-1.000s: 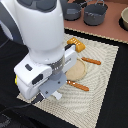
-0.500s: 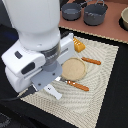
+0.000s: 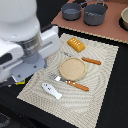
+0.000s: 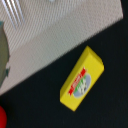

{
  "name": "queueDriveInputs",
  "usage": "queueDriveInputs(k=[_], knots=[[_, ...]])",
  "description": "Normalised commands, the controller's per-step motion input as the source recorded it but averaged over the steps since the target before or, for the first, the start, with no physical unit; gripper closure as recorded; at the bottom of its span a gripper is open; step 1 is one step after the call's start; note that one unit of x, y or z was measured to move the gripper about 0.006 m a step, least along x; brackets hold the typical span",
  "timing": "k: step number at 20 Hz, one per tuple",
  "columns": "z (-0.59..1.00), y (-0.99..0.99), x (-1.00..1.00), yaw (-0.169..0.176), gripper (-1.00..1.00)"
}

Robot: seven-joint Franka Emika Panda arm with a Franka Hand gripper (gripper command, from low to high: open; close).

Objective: Interact with the objects in diverse but meaningful ways.

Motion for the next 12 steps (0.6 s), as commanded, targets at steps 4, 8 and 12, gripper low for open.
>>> queueDriveInputs(k=[4, 8, 12], knots=[[-0.15, 0.29, -0.91, -0.027, -1.0], [-0.22, 0.18, -0.47, -0.102, -1.0], [-0.15, 0.01, -0.05, -0.184, -1.0]])
